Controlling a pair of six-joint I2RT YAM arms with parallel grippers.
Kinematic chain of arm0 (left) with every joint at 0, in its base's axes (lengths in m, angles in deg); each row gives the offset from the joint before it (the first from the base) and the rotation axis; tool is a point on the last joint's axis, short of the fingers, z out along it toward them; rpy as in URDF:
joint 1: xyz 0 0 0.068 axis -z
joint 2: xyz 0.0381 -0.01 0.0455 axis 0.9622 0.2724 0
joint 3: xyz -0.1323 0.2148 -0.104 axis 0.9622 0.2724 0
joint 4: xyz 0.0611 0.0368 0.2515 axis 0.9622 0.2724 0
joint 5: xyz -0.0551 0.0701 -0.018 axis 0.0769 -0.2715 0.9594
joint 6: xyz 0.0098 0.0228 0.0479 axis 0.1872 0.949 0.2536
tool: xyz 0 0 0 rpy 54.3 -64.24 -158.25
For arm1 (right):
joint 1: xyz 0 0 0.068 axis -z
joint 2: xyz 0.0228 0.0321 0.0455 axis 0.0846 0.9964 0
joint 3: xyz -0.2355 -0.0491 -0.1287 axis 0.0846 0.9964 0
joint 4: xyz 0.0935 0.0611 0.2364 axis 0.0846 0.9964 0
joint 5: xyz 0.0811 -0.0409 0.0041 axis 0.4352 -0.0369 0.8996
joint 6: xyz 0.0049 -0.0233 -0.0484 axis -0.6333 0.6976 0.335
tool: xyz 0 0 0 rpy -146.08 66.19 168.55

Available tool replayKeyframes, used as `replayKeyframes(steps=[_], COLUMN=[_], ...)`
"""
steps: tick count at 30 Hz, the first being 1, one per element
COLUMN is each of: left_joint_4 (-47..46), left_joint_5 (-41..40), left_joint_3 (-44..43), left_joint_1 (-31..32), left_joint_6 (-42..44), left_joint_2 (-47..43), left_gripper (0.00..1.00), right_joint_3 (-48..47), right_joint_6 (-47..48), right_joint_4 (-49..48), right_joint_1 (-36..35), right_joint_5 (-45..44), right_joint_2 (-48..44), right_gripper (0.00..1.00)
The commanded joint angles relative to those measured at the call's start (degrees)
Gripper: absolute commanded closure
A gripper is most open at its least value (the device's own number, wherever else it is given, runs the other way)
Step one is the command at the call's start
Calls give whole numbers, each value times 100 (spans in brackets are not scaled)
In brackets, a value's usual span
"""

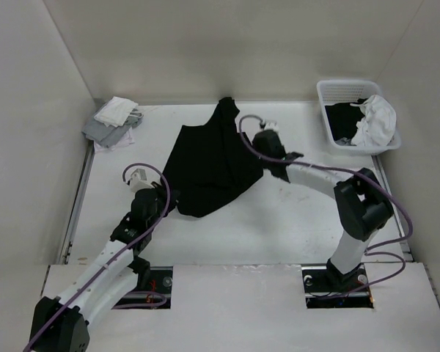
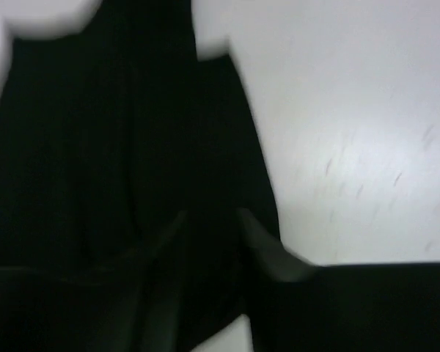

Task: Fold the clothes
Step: Flatten the tank top out

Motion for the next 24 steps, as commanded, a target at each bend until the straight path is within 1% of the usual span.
replayKeyframes(steps=[1,2,4,5,7,12,14,15,16,17,18,20,22,24], left_joint_4=[-841,-894,-974,-1035,-1105,-1123,-1167,-1176,-1176,-1176,-1176,-1132,-1106,-1053], left_joint_5=[-25,2,81,107,151,222,213,230,248,248,248,213,204,187], left_joint_3=[-101,-171,-321,-356,-392,-418,-453,-514,-558,-620,-673,-831,-910,-937], left_joint_1=[-138,-138,-138,-138,-138,-200,-217,-226,-235,-252,-270,-375,-472,-595], left_joint_6=[-66,-22,83,101,136,189,198,207,233,259,277,365,409,409], left_joint_2=[151,239,388,432,459,354,327,353,362,363,345,240,170,99], left_gripper=[99,99,99,99,99,99,99,99,99,99,99,99,99,99], right_joint_3=[1210,1596,1985,2056,2022,1811,1522,1303,1205,1178,1230,1423,1477,1381], right_joint_6=[-834,-1097,-1345,-1389,-1390,-1530,-1548,-1531,-1530,-1522,-1495,-1303,-1083,-793], right_joint_4=[-879,-1010,-1178,-1196,-1179,-1161,-1161,-1144,-1126,-1082,-1047,-890,-303,592], right_joint_1=[-728,-772,-781,-764,-685,-527,-412,-377,-351,-342,-351,-394,-596,-824], right_joint_5=[-99,-126,-92,-65,-56,-39,101,137,102,50,-20,-214,-171,-65], right_joint_2=[-687,-810,-794,-672,-417,23,295,453,481,333,105,-667,-1440,-2266], right_gripper=[77,80,74,65,43,41,53,73,85,94,96,97,97,96])
